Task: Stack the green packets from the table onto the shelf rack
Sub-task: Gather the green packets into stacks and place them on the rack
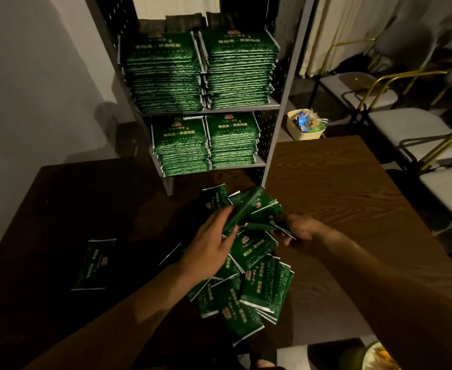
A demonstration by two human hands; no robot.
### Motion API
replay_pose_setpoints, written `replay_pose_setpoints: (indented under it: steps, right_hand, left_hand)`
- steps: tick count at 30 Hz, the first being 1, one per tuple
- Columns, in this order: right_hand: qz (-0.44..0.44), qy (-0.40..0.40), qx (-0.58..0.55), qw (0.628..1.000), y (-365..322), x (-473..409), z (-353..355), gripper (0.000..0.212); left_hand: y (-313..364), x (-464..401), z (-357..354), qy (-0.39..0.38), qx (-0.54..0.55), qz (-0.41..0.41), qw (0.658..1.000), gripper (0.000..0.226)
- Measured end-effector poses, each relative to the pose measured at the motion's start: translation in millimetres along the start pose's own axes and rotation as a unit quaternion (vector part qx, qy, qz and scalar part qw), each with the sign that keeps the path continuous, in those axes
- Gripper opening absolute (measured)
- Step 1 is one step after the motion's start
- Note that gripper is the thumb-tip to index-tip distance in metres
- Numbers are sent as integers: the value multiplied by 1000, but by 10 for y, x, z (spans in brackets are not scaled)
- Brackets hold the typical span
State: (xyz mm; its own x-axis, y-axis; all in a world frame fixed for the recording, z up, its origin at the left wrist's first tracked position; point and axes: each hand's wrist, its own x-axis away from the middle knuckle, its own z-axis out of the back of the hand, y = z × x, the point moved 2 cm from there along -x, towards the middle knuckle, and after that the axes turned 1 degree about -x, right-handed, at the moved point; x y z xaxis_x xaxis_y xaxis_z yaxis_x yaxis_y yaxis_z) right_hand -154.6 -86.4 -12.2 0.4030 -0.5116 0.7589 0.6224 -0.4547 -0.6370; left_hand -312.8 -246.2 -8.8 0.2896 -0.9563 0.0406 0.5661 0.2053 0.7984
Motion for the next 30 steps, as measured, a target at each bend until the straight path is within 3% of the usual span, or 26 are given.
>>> replay_pose_setpoints:
  steps: [2, 4, 9, 11, 16, 20, 24, 26, 28, 30]
  right_hand:
    - [-25, -12, -80, 996, 17, 6, -36, 30]
    - [-33, -24, -87, 995, 28, 17, -70, 28]
    - [-47, -21, -150, 987, 19, -7, -153, 28]
    - [-40, -10, -124, 991, 23, -31, -150, 30]
    - [-51, 9, -90, 995, 20, -84, -72, 30]
    - [-69, 15, -168, 983, 9, -40, -112, 17]
    - [-69, 21, -206, 976, 21, -92, -128, 19]
    - [-68, 22, -211, 975, 28, -86, -140, 21]
    - [-50, 39, -207, 976, 21, -67, -128, 23]
    - [-2, 93, -200, 975, 5, -27, -73, 18]
  left_hand:
    - [28, 39, -45, -37, -26, -24, 999, 50]
    - [46, 58, -70, -62, -41, -41, 996, 54]
    - [-52, 79, -125, -90, -79, 3, 993, 57]
    - [-135, 79, -119, -69, -42, 40, 996, 60]
    - [-176, 16, -64, 6, 129, 84, 988, 30]
    - [-149, 40, -74, -36, 189, 98, 976, 51]
    - [-217, 77, -123, -73, 118, 96, 986, 76]
    - [-212, 58, -150, -58, 110, 97, 988, 53]
    - [-198, 21, -140, 2, 167, 131, 977, 28]
    - [-215, -24, -77, 75, 203, 188, 958, 17]
